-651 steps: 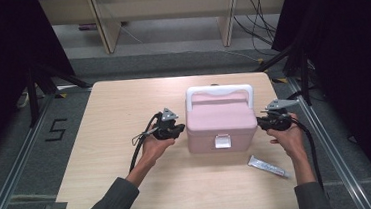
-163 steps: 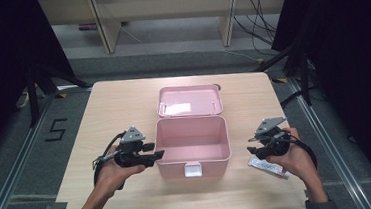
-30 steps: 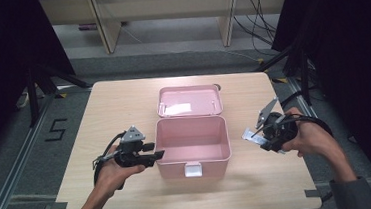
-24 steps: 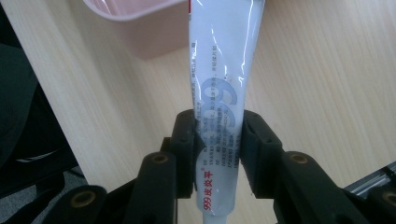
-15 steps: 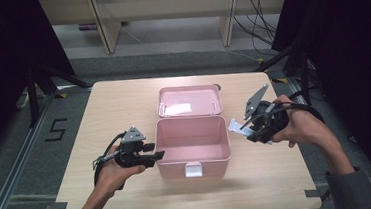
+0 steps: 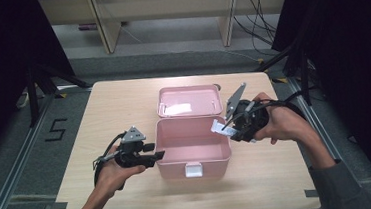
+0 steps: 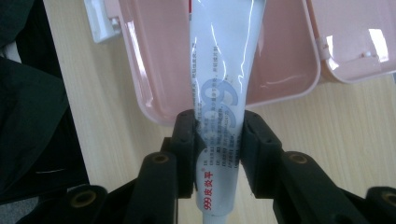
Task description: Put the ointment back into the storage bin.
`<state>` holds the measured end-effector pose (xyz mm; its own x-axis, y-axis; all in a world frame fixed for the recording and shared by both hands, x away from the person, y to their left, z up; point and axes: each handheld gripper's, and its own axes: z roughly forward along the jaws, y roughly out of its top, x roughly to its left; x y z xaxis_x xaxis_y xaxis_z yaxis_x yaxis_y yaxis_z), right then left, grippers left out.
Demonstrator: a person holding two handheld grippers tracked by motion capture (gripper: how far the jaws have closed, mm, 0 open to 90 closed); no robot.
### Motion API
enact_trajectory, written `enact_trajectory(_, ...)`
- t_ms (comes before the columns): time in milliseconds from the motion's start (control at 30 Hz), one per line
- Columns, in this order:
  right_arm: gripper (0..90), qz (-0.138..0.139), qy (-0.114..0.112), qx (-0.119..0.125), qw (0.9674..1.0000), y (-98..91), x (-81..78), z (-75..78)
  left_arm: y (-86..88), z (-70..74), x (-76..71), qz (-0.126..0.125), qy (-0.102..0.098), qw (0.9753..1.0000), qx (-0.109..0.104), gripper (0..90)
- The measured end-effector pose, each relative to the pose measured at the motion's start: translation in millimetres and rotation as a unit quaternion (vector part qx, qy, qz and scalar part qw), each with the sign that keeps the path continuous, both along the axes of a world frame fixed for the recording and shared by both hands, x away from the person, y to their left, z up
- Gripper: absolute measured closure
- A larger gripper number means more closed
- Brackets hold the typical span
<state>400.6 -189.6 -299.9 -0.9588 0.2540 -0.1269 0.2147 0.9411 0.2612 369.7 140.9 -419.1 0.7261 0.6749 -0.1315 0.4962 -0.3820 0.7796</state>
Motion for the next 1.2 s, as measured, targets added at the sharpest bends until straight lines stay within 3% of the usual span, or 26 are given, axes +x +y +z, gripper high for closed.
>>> enact_trajectory(100, 69.5, -0.007, 0.004, 0.004, 1.0, 9.7, -1.1, -0.7, -0.1, 0.0, -0.1, 0.0, 0.0, 1.0, 0.001, 52.1)
enact_trajectory(233, 69.6, 0.026, -0.001, -0.019, 0.9995, 22.9, 2.8, -2.5, -0.1, 0.0, -0.1, 0.0, 0.0, 1.0, 0.0, 52.1)
enact_trajectory(367, 69.6, 0.023, 0.004, -0.027, 0.9994, 34.7, 2.9, -3.3, -0.1, -0.1, -0.1, 0.0, 0.0, 1.0, 0.0, 52.2)
enact_trajectory(400, 69.6, 0.041, 0.0, -0.026, 0.9988, 36.6, 5.3, -4.0, -0.1, -0.1, -0.1, 0.0, 0.0, 1.0, 0.0, 52.1)
enact_trajectory(467, 69.6, 0.031, 0.008, -0.031, 0.999, 41.2, 3.9, -5.3, 0.0, -0.1, -0.1, 0.0, 0.0, 1.0, 0.0, 52.1)
enact_trajectory(500, 69.6, 0.049, 0.004, -0.034, 0.9982, 43.8, 6.3, -6.3, 0.0, -0.1, 0.0, 0.0, 0.0, 1.0, -0.001, 52.1)
enact_trajectory(533, 69.6, 0.037, 0.009, -0.037, 0.9986, 45.6, 5.0, -6.9, -0.1, -0.1, 0.0, 0.0, 0.0, 1.0, 0.0, 52.1)
enact_trajectory(567, 69.7, 0.05, 0.006, -0.038, 0.998, 47.6, 6.5, -7.8, -0.1, -0.1, -0.1, 0.0, 0.0, 1.0, 0.0, 52.1)
enact_trajectory(600, 69.7, 0.039, 0.012, -0.035, 0.9986, 49.2, 5.0, -9.1, -0.1, -0.1, -0.1, 0.0, 0.0, 1.0, 0.001, 52.1)
enact_trajectory(667, 69.7, 0.056, 0.008, -0.035, 0.9978, 52.9, 6.8, -10.8, -0.1, -0.1, 0.0, 0.0, 0.0, 1.0, 0.0, 52.1)
enact_trajectory(733, 69.7, 0.055, 0.013, -0.041, 0.9976, 58.3, 5.5, -12.6, -0.1, -0.1, -0.2, 0.0, -0.001, 1.0, 0.001, 52.1)
enact_trajectory(800, 69.7, 0.072, 0.014, -0.042, 0.9964, 63.1, 7.4, -15.4, -0.1, -0.1, 0.0, 0.0, 0.0, 1.0, 0.0, 52.1)
enact_trajectory(833, 69.7, 0.061, 0.018, -0.044, 0.997, 64.6, 6.2, -16.9, -0.1, -0.1, 0.0, 0.0, 0.0, 1.0, 0.0, 52.1)
enact_trajectory(867, 69.8, 0.074, 0.018, -0.045, 0.9961, 66.6, 7.8, -18.6, 0.0, -0.2, 0.0, 0.0, 0.0, 1.0, 0.0, 52.1)
enact_trajectory(900, 69.8, 0.066, 0.023, -0.044, 0.9966, 67.8, 6.7, -20.3, 0.0, -0.2, 0.0, 0.0, 0.0, 1.0, 0.0, 52.1)
enact_trajectory(1200, 69.9, 0.084, 0.032, -0.048, 0.9948, 79.2, 7.6, -33.4, -0.2, -0.3, -0.2, 0.001, -0.001, 1.0, 0.0, 52.1)
